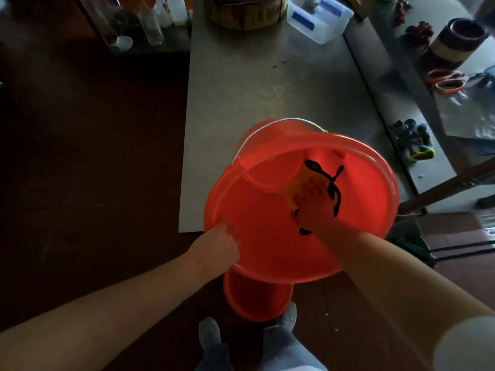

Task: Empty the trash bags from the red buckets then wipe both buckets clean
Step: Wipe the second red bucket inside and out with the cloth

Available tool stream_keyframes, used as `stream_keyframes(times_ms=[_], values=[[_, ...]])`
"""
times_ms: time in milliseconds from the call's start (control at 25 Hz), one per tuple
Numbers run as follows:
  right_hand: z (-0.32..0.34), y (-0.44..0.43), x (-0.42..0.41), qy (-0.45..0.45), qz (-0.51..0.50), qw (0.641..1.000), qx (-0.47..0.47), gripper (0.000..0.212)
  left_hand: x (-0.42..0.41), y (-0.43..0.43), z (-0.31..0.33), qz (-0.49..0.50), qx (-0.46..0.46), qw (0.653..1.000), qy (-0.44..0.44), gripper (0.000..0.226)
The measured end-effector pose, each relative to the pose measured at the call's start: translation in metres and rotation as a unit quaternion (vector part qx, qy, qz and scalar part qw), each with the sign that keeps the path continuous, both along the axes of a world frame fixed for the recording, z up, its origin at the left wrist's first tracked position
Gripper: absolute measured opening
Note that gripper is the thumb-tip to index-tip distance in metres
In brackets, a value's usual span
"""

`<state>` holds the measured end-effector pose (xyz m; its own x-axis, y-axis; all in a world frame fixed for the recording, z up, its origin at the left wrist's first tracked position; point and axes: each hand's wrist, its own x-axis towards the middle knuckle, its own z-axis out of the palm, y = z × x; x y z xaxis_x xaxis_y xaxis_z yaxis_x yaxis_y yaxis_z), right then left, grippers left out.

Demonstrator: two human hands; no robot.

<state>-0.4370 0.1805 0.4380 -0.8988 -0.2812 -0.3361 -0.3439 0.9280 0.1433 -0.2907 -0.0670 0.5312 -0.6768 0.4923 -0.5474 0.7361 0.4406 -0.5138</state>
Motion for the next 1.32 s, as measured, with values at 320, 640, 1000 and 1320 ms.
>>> stream_keyframes(times_ms=[320, 640, 1000, 1320], values=[[0.009, -0.095, 0.031, -0.268, -0.074, 0.947, -0.158, 0.069, -0.026, 0.005, 0.033, -0.057, 0.078, 0.992, -0.079, 0.043], [0.036, -0.027, -0.008, -0.053, 0.098, 0.986, 0.125, 0.051, -0.023, 0.001, 0.05, -0.025, 0.109, 0.991, -0.079, 0.043], [0.022, -0.107, 0.026, -0.294, -0.045, 0.951, -0.085, 0.067, -0.027, -0.001, 0.048, -0.044, 0.131, 0.987, -0.084, 0.038], [0.047, -0.021, 0.003, -0.054, 0.132, 0.977, 0.161, 0.056, -0.015, -0.006, 0.043, -0.024, 0.135, 0.988, -0.069, 0.042]])
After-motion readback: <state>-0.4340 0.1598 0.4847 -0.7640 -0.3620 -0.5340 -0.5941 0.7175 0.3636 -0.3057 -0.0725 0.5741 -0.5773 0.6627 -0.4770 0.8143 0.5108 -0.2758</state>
